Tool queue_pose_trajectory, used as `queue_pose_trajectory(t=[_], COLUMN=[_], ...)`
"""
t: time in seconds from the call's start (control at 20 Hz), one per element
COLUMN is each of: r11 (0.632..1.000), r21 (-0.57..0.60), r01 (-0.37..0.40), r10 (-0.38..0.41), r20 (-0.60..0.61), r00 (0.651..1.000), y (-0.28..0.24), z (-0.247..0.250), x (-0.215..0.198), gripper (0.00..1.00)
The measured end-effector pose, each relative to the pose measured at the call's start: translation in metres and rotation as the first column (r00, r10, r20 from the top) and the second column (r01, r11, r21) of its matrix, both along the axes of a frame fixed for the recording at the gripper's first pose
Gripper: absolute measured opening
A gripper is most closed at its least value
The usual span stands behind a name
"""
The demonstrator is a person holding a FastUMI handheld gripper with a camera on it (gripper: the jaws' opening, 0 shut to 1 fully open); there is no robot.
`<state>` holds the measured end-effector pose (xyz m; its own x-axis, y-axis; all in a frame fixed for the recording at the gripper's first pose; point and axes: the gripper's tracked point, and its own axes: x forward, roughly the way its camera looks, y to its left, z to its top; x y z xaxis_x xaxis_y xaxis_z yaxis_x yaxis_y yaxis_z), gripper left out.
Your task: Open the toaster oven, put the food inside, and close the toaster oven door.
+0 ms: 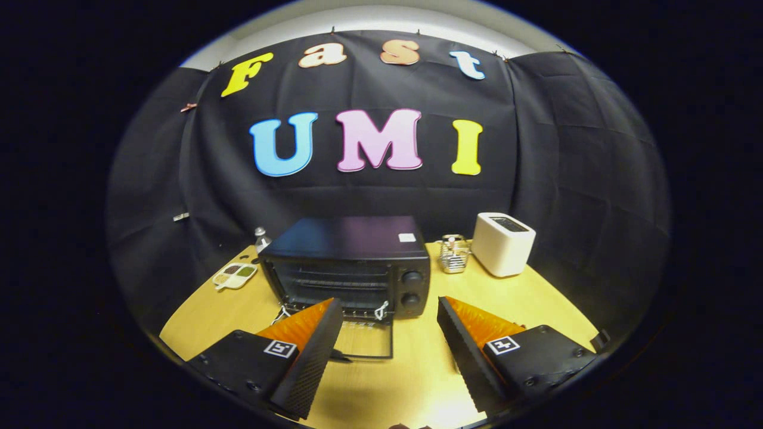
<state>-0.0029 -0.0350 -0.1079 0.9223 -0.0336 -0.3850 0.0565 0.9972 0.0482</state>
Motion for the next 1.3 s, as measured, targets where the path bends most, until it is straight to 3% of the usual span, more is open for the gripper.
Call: queue_pose_trajectory(t=[0.35, 0.55, 0.95, 1.3], r11=[0.992, 0.991, 0.988, 0.947], r21=[-0.036, -0.003, 0.128, 0.310], r01=[0.124, 0.136, 0.087, 0.088], r10=[-0.125, -0.136, -0.057, 0.050], r20=[-0.019, -0.078, -0.222, -0.410], r00=[0.992, 0.988, 0.973, 0.911], y=[-0.111, -0.157, -0.207, -0.224], z=[0.011, -0.003, -0.054, -0.133], x=[0.004, 0.016, 0.036, 0.026], gripper=[0.99, 0.99, 0.99, 0.99])
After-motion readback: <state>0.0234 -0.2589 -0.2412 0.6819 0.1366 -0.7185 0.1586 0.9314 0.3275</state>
